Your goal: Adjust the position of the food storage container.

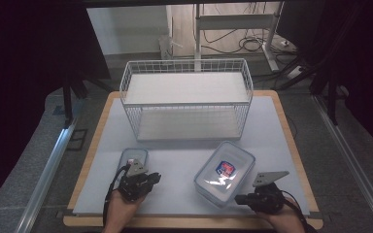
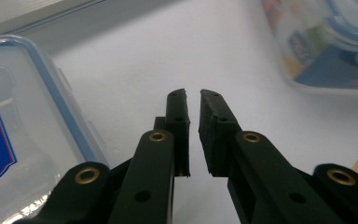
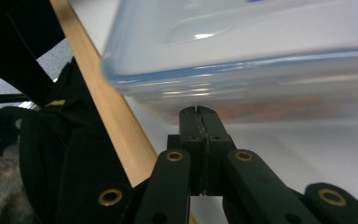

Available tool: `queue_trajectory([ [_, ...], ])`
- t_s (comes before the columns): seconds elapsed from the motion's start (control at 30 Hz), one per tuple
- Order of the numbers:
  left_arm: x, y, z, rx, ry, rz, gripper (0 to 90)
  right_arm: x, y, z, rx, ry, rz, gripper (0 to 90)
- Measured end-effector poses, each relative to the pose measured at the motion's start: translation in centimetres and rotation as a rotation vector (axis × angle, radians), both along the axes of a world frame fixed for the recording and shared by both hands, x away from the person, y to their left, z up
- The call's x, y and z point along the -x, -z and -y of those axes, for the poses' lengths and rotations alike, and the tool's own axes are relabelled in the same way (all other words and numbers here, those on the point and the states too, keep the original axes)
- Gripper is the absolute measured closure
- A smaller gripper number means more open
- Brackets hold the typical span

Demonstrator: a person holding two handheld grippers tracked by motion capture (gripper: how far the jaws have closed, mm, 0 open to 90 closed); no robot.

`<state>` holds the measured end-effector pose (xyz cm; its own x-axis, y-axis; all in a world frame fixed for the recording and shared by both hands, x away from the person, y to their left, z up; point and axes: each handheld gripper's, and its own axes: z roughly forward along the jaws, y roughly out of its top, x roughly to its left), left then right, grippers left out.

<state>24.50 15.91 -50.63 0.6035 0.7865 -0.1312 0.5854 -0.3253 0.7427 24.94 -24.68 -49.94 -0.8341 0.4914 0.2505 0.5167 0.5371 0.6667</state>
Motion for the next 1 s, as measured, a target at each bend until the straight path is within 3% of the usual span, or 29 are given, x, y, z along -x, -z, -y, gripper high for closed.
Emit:
queue_trajectory([
  [0.1, 0.0, 0.0, 0.3, -0.005, 0.012, -0.002, 82.2, -0.1, 0.3, -2.0, 0.005, -0.033, 0.011, 89.9],
  [0.2, 0.2, 0.0, 0.5, -0.010, 0.017, 0.001, 82.2, -0.1, 0.7, -3.8, 0.104, -0.071, 0.033, 89.9],
  [0.23, 0.2, 0.0, 0.5, -0.008, 0.019, 0.002, 82.2, -0.2, 0.7, -3.7, 0.105, -0.065, 0.034, 90.0],
  [0.33, 0.2, 0.0, 0.5, -0.006, 0.022, 0.000, 82.2, -0.6, -0.1, -1.7, 0.080, 0.019, 0.051, 90.0],
  [0.53, 0.4, 0.0, 1.3, 0.021, 0.049, -0.015, 82.2, -3.6, -1.4, 4.2, 0.049, 0.281, 0.139, 89.9],
  [0.6, 0.5, 0.1, 1.8, 0.025, 0.064, -0.017, 82.2, -4.1, -1.4, 4.6, 0.043, 0.299, 0.145, 89.9],
  [0.67, 0.8, 0.3, 3.0, 0.021, 0.098, -0.025, 82.2, -6.3, -1.3, 5.1, 0.061, 0.342, 0.174, 89.9],
  [0.8, 1.3, 0.7, 4.5, 0.038, 0.135, -0.043, 82.2, -7.9, -1.0, 4.8, 0.072, 0.342, 0.183, 89.9],
  [0.87, 1.6, 1.0, 6.2, 0.048, 0.184, -0.061, 82.2, -9.5, -0.6, 4.1, 0.064, 0.311, 0.170, 89.9],
  [0.97, 1.6, 1.2, 7.4, 0.043, 0.213, -0.073, 81.8, -9.9, -0.4, 3.6, 0.077, 0.288, 0.164, 90.0],
  [1.0, 1.4, 1.6, 8.4, 0.056, 0.238, -0.099, 81.7, -9.9, -0.3, 3.6, 0.082, 0.281, 0.155, 90.0],
])
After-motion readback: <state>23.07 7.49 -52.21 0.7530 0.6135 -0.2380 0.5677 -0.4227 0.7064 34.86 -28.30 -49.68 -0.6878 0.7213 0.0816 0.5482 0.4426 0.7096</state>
